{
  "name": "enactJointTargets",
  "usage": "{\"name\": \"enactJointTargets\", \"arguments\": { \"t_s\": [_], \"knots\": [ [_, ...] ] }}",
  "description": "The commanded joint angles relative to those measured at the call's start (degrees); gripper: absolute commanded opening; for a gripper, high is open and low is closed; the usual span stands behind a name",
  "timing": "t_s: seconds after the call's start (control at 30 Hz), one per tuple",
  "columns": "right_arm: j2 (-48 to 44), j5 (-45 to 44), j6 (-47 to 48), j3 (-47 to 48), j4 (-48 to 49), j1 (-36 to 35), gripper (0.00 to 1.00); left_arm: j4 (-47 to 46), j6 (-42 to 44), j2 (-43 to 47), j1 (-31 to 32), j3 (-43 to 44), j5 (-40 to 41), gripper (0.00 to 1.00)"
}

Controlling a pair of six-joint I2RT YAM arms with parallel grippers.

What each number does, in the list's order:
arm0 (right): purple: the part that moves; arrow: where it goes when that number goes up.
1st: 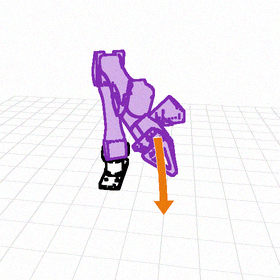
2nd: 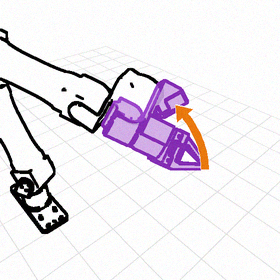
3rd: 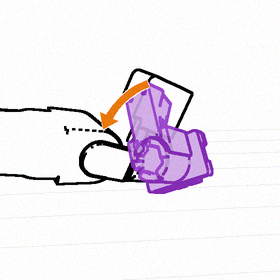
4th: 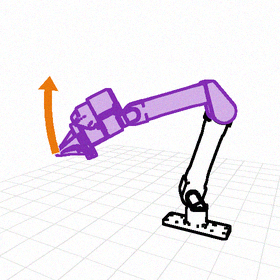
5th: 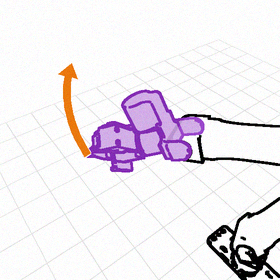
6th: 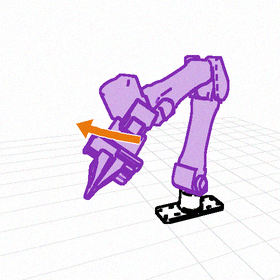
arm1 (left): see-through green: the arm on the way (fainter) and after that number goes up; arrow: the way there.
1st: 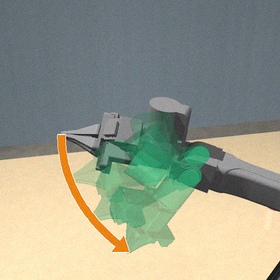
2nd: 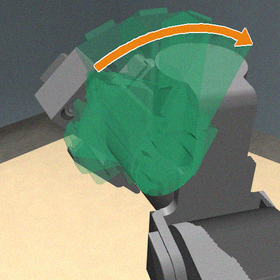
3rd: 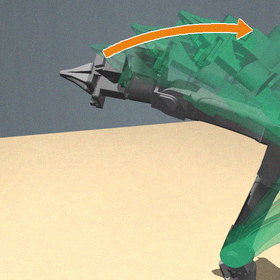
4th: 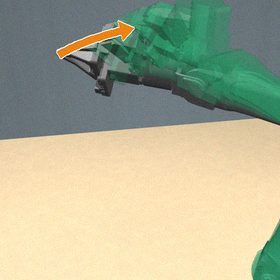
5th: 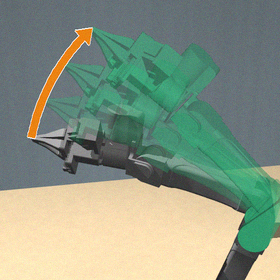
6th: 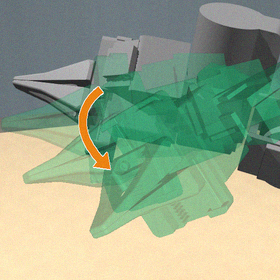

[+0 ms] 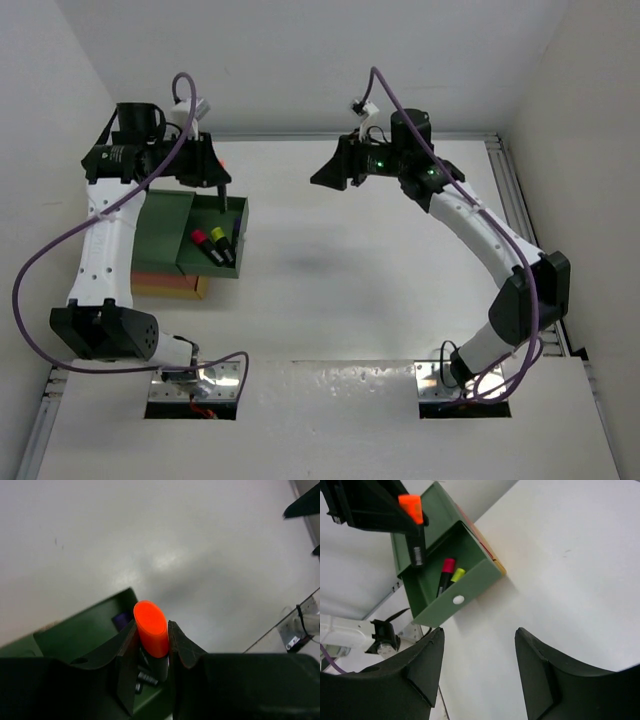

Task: Sort the stationery into containers
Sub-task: Place the pen in the drawer.

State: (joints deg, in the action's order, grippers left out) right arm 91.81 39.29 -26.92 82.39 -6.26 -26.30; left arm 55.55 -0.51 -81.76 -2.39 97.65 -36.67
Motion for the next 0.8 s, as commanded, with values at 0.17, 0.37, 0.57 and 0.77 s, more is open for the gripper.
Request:
{"name": "enactJointTargets", "arguments": {
  "t_s": [0.17,0.37,0.57,0.77],
  "knots": [
    [-1.9,2.11,4.15,-1.27,-4.72,0.55,0.57,12.92,6.32,1.07,-1.82,-7.11,5.63,0.0],
    [-0.58,2.11,4.24,-1.18,-5.78,0.46,0.58,12.65,6.05,-1.47,-2.09,-5.19,9.77,0.13],
    [1.44,1.05,2.75,-0.92,-6.22,0.55,0.58,13.18,6.84,-2.62,-2.7,-5.1,10.39,0.41],
    [4.51,1.14,-2.34,0.23,-3.86,0.29,0.57,13.27,8.59,-2.62,-3.4,1.04,7.05,0.74]
  ]
}}
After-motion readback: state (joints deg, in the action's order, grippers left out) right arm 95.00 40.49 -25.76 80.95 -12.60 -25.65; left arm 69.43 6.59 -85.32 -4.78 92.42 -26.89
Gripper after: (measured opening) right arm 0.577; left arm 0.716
